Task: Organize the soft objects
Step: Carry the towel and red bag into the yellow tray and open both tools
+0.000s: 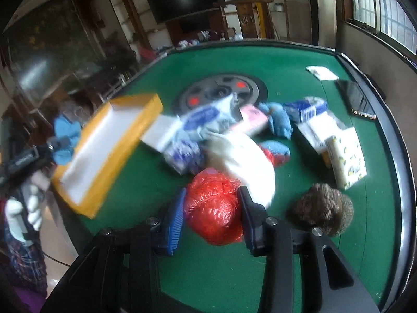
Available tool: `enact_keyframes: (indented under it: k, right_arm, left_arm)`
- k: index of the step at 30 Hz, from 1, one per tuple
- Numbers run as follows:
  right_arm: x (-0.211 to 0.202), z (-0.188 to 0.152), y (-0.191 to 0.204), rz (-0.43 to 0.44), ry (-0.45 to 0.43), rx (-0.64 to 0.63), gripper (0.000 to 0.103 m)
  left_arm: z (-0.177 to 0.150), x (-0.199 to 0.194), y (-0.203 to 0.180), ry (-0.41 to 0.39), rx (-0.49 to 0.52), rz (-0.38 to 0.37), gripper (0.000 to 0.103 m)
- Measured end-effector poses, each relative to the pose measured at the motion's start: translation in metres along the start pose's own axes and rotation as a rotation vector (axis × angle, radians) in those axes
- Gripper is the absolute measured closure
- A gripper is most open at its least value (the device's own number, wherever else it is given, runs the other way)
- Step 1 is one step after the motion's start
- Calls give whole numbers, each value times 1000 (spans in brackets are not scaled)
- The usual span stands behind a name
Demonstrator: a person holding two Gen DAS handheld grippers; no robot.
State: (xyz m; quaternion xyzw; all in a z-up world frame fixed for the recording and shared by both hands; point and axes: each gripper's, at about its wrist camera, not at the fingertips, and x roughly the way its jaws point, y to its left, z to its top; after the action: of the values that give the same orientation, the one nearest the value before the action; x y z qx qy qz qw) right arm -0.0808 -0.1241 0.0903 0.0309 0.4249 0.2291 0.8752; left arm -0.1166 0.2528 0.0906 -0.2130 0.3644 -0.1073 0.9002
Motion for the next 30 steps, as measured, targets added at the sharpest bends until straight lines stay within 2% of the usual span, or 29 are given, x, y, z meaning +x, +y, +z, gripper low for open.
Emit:
enact_keyframes:
  k: [4,9,12,18,23,27,30]
  right_arm:
    - [13,31,15,31,-41,12,67]
    - [62,79,66,203,5,7,67]
    - [103,103,102,258,44,-2,67]
    - [173,139,160,206,78,-33,67]
    - [200,147,179,146,101,-49,65]
    - [206,151,182,113,91,-43,47]
    - [198,151,175,118,74,-41,46]
  left_arm:
    - [12,9,8,-2,11,31,71]
    - [39,35,14,31,35,63,71]
    - [57,65,26,72,6,74,70]
    - [74,120,52,141,-85,79,70]
    - [74,129,69,146,-156,85,54]
    - [76,124,76,153,-191,84,45]
    - [76,117,81,144,-228,75,45]
